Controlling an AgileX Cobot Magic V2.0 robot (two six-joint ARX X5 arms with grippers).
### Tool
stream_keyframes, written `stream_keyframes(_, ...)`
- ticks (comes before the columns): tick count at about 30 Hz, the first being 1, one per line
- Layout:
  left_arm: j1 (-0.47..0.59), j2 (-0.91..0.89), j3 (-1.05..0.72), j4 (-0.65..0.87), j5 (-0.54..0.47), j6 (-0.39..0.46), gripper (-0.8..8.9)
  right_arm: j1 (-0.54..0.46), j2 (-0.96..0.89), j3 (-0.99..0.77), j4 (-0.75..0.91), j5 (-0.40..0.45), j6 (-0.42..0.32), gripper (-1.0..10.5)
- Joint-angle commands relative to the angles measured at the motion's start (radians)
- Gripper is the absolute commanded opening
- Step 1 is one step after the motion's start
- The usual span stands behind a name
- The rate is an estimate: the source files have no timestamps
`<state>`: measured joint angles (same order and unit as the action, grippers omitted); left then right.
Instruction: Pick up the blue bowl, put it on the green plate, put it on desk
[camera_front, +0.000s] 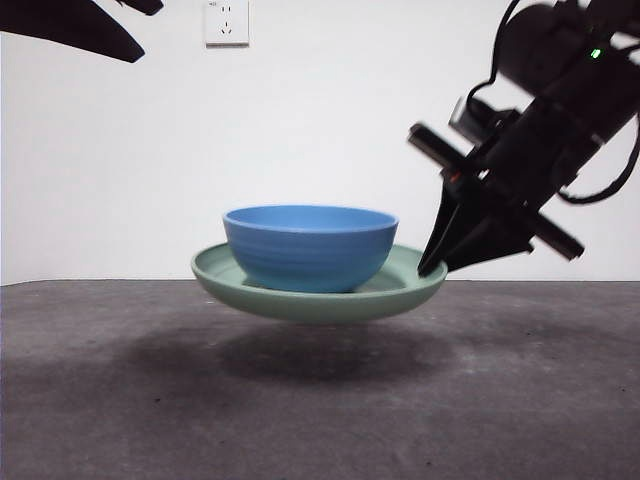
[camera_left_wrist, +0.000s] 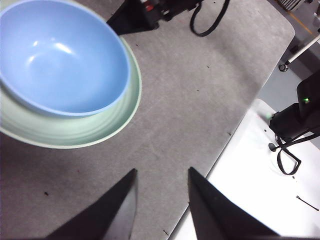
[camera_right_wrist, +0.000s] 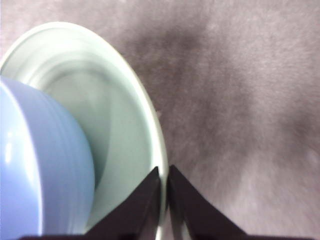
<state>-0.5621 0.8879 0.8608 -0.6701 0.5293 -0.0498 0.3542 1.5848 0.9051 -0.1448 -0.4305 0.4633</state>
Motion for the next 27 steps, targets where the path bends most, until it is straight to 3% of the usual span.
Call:
stream_keyframes(1, -0.006, 0.005, 0.006, 0.005, 0.006, 0.011, 1.64, 0.011, 0.045, 0.023, 0.043, -0.002, 0.042, 0.1)
stream_keyframes(11, -0.006, 0.005, 0.006, 0.004, 0.006, 0.008, 1.64, 0.017, 0.169, 0.085, 0.042, 0.008, 0.042, 0.1)
stream_keyframes(23, -0.006, 0.005, 0.006, 0.004, 0.006, 0.007, 1.64, 0.017, 0.189, 0.090, 0.019, 0.013, 0.026, 0.2)
stream_keyframes(27, -0.006, 0.005, 0.006, 0.004, 0.006, 0.007, 1.64, 0.018, 0.189, 0.090, 0.014, 0.013, 0.026, 0.9)
